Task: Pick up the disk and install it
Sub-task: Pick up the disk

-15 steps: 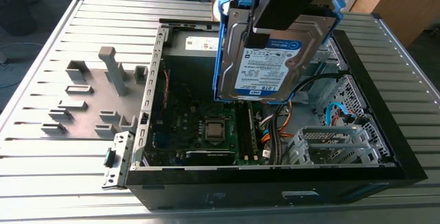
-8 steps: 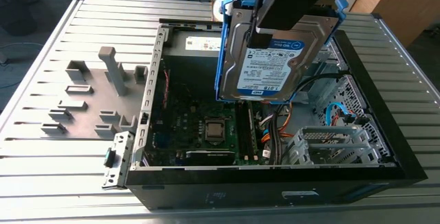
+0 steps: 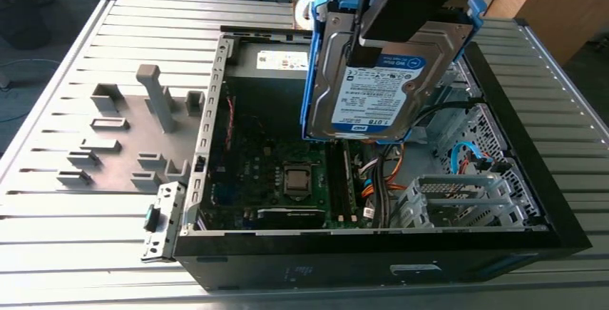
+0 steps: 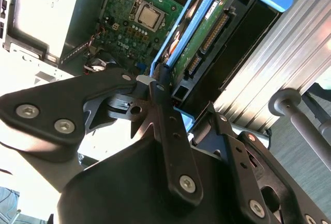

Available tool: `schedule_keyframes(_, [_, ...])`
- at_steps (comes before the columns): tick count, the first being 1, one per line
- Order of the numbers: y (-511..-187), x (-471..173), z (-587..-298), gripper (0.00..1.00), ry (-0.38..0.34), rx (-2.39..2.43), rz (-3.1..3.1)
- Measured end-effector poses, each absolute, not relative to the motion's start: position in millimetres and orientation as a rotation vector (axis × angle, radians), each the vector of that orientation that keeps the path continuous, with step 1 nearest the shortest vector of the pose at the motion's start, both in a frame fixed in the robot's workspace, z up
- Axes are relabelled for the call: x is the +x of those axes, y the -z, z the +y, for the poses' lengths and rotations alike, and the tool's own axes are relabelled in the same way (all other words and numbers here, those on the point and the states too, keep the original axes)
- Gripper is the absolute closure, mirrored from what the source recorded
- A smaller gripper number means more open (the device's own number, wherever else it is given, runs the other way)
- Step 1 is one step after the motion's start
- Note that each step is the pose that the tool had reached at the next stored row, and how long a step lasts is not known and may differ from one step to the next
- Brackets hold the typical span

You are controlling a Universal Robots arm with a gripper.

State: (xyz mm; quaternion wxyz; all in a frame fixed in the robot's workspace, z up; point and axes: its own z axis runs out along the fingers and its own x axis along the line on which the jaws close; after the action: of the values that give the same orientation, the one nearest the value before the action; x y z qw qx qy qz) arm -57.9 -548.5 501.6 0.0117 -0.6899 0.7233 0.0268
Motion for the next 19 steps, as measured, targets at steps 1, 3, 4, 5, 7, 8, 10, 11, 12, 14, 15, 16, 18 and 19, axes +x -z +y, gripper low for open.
schedule_keyframes(1, [-501.6,-57.6,-548.4,0.64,-0.083,-2.151,2.256])
schedule_keyframes(3, [-501.5,-56.9,-548.5,0.64,-0.084,-2.151,2.256])
schedule_keyframes(4, [-501.6,-56.5,-548.5,0.64,-0.083,-2.151,2.256])
schedule_keyframes(5, [-501.6,-56.1,-548.4,0.64,-0.083,-2.151,2.256])
schedule_keyframes(7, [-501.5,-55.3,-548.5,0.64,-0.083,-2.151,2.256])
schedule_keyframes(8, [-501.5,-54.9,-548.5,0.64,-0.083,-2.151,2.256])
schedule_keyframes(10, [-501.6,-54.3,-548.4,0.64,-0.083,-2.151,2.256])
schedule_keyframes(11, [-501.6,-54.0,-548.5,0.64,-0.083,-2.151,2.256])
schedule_keyframes(12, [-501.5,-53.6,-548.5,0.64,-0.084,-2.151,2.256])
schedule_keyframes(14, [-501.6,-52.9,-548.5,0.64,-0.083,-2.151,2.256])
schedule_keyframes(15, [-501.5,-52.6,-548.5,0.64,-0.084,-2.151,2.256])
schedule_keyframes(16, [-501.5,-52.2,-548.5,0.64,-0.083,-2.151,2.256])
schedule_keyframes(18, [-501.6,-51.4,-548.4,0.64,-0.083,-2.151,2.256])
schedule_keyframes(19, [-501.6,-51.0,-548.5,0.64,-0.083,-2.151,2.256])
